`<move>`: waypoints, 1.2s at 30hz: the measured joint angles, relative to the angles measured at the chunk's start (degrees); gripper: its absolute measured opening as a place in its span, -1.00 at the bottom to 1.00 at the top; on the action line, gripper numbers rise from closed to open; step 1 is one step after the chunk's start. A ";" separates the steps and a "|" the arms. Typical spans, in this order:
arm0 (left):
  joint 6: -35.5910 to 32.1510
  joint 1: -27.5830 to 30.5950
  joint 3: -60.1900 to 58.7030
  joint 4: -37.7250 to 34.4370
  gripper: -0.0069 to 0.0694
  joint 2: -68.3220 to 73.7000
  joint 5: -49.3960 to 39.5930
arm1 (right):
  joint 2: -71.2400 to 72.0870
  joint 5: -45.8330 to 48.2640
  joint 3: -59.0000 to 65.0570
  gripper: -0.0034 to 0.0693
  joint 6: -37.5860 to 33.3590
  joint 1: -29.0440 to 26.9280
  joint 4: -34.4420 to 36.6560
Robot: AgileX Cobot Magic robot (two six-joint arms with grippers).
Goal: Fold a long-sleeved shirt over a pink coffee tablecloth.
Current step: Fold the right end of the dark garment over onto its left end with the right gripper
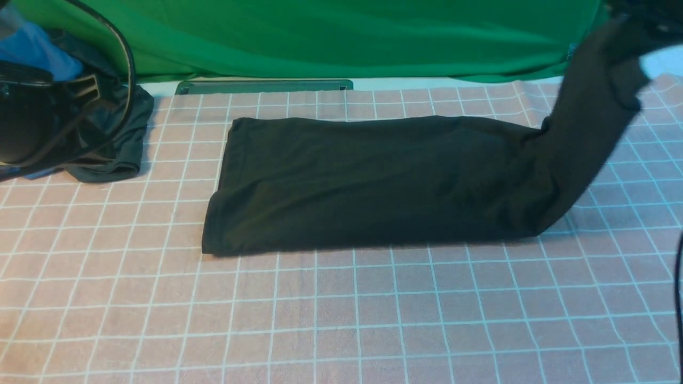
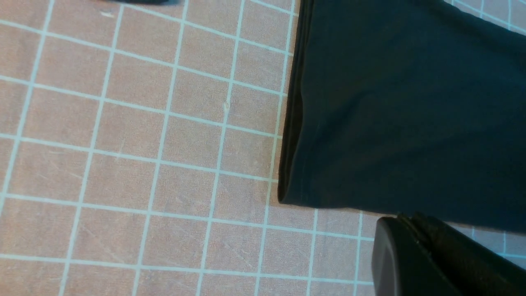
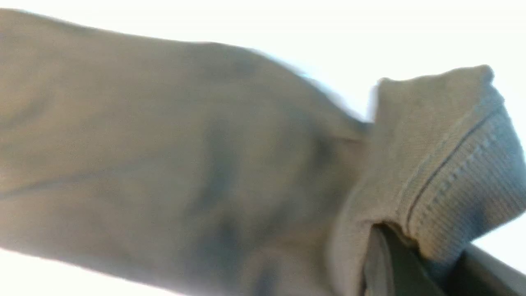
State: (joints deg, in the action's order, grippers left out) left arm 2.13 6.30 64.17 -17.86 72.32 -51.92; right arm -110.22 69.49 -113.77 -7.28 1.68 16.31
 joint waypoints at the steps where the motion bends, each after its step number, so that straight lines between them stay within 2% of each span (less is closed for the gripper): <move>1: 0.00 0.00 0.00 -0.20 -0.79 0.00 0.00 | -0.07 -0.42 -0.33 -0.61 0.23 1.38 0.55; 7: -1.30 0.00 0.00 -2.17 -0.79 -0.08 0.33 | -1.31 -7.96 -1.29 -0.61 4.18 14.42 2.03; 16: -2.71 0.00 0.00 -2.97 -0.79 -0.08 0.38 | -7.52 -22.68 -1.29 -0.61 8.58 28.18 3.23; 24: -2.88 0.00 0.00 -3.15 -0.79 -0.08 0.38 | -13.75 -31.31 -1.29 -0.61 10.70 33.36 5.06; 36: -2.99 0.00 0.00 -3.15 -0.79 -0.08 0.27 | -21.53 -42.17 -1.29 -0.57 12.08 37.10 7.69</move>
State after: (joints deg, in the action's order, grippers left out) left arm -0.86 6.30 64.17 -21.01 72.25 -51.65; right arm -131.75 27.32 -115.06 4.80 38.78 24.01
